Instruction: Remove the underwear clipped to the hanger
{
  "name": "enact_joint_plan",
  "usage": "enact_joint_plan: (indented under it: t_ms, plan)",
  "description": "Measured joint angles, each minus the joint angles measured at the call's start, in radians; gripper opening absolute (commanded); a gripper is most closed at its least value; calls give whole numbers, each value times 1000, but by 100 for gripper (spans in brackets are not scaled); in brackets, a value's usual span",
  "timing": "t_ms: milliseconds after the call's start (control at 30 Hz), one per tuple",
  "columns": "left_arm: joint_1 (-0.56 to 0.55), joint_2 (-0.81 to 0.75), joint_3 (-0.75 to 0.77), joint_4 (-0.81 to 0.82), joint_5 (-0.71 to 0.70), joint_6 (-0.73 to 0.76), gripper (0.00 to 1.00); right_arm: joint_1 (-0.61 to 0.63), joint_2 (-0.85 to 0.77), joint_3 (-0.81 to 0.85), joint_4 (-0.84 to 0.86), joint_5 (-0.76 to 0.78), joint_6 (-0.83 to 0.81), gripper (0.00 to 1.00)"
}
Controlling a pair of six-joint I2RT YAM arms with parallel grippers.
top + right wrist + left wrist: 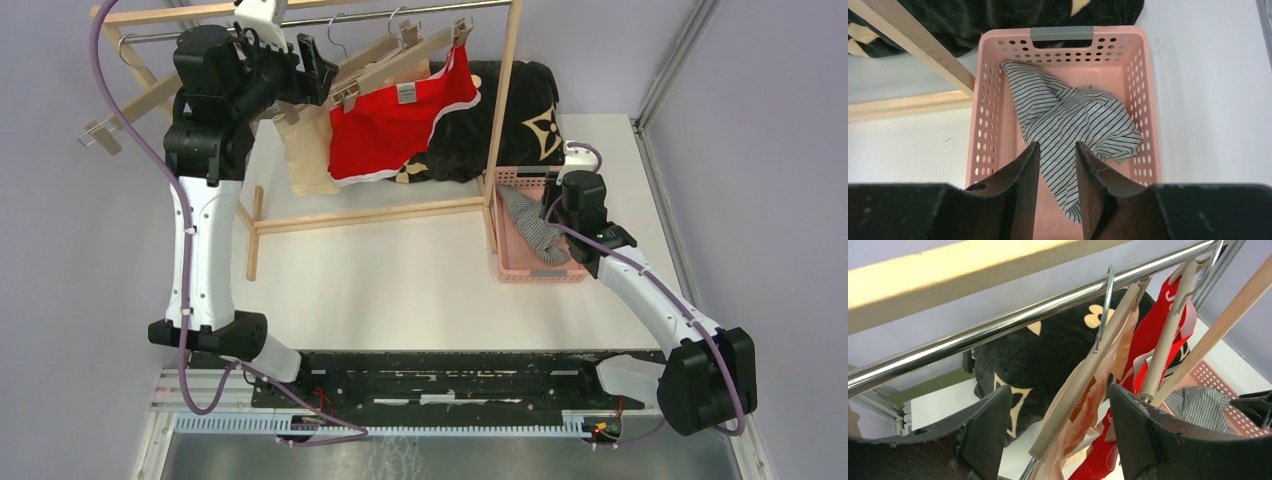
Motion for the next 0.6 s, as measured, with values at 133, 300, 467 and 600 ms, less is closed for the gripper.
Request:
enact_joint_plan:
  t_ms: [133, 300, 467, 600]
  plan:
    - [0, -9, -24, 5, -35, 22, 77, 0, 7, 0, 0, -2, 0, 40]
    - [0, -35, -84, 15, -66, 35, 74, 0, 36, 0, 0, -13, 0, 39]
    - [0, -35, -127, 27, -80, 38, 66, 0, 43, 0, -1, -18, 0, 39]
    - [0, -32, -140, 32, -71, 39, 55, 0, 43, 0, 0, -21, 0, 39]
